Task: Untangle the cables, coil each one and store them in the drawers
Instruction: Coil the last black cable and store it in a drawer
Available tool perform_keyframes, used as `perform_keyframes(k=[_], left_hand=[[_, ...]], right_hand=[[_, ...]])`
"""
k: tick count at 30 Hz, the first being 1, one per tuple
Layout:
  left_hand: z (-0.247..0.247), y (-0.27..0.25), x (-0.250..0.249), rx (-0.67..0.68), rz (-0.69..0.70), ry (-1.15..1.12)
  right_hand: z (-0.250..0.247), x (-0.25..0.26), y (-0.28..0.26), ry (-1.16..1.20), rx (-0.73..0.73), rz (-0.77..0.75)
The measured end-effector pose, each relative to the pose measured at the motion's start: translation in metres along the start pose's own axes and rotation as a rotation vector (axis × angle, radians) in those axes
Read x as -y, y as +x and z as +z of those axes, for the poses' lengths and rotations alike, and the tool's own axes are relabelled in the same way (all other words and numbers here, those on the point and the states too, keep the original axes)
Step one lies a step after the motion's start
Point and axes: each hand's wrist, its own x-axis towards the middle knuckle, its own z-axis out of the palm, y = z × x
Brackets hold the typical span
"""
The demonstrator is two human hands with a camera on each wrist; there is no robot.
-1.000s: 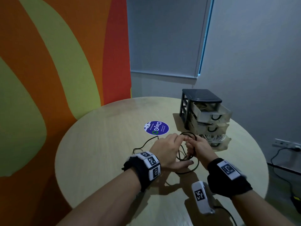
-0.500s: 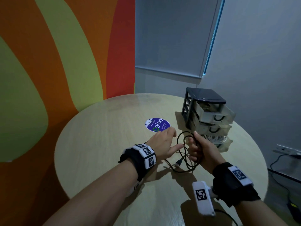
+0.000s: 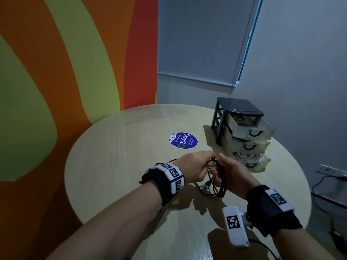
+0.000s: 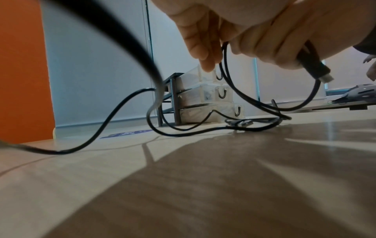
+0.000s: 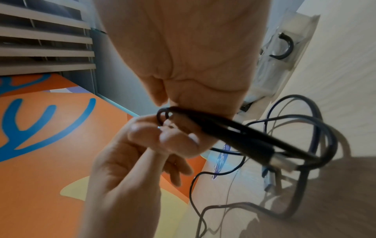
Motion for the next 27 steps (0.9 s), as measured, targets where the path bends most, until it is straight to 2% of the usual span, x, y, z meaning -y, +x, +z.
perform_keyframes(k=[4, 6, 7, 8, 9, 10, 11, 12, 13, 14, 15, 16, 17, 18, 19, 21, 24, 27], left_hand=[[-0.007, -0.001, -0.010, -0.036, 0.019, -0.076], [-0.004, -0.001, -0.001, -0.133, 0.051, -0.031], [-0.009, -0.002, -0.008, -0.117, 0.070, -0.016], [-0.016, 0.000, -0.021, -0.090, 0.067, -0.019], [-0.025, 0.002, -0.037, -0.067, 0.030, -0.021], [-0.038, 0.007, -0.060, -0.034, -0.038, -0.045], [-0.045, 0.011, -0.075, -0.006, -0.113, -0.026], [-0.041, 0.012, -0.087, -0.155, -0.110, 0.038], [-0.033, 0.011, -0.085, -0.229, 0.033, -0.018], [-0.023, 0.009, -0.072, -0.171, 0.066, -0.130], [-0.016, 0.006, -0.053, -0.133, 0.051, -0.128], [-0.002, 0.003, -0.028, -0.151, 0.027, -0.081], [0.002, 0.001, -0.016, -0.098, -0.012, -0.075], [0.009, 0.000, -0.005, -0.062, 0.001, -0.077], [0.009, 0.000, -0.003, -0.027, 0.017, -0.098], [0.010, 0.002, -0.005, -0.015, 0.125, -0.046], [0.013, 0.002, 0.003, -0.092, 0.256, -0.013], [0.010, 0.002, 0.001, -0.097, 0.252, -0.036]], right_hand=[[-0.005, 0.001, 0.000, 0.004, -0.036, -0.005], [-0.010, 0.004, -0.005, -0.028, -0.012, -0.052], [-0.012, 0.001, 0.000, -0.010, 0.006, -0.072], [-0.019, -0.002, 0.004, 0.059, 0.148, -0.110], [-0.038, 0.009, 0.009, 0.036, 0.086, -0.156], [-0.075, -0.033, 0.083, 0.111, -0.005, -0.337], [-0.101, -0.074, 0.141, 0.200, -0.014, -0.490], [-0.112, -0.097, 0.169, 0.271, 0.038, -0.583], [-0.111, -0.099, 0.169, 0.318, 0.119, -0.580], [-0.098, -0.088, 0.141, 0.279, 0.048, -0.510], [-0.064, -0.055, 0.074, 0.169, -0.023, -0.365], [-0.007, -0.014, 0.006, 0.140, 0.000, -0.302], [0.002, -0.001, 0.012, 0.176, -0.078, -0.216], [-0.004, 0.006, 0.010, 0.184, -0.146, -0.213], [-0.008, 0.011, 0.006, 0.174, -0.140, -0.229], [-0.007, 0.010, 0.013, 0.182, -0.197, -0.155], [-0.006, 0.012, 0.014, 0.344, -0.308, -0.099], [-0.011, 0.019, 0.008, 0.448, -0.334, -0.124]])
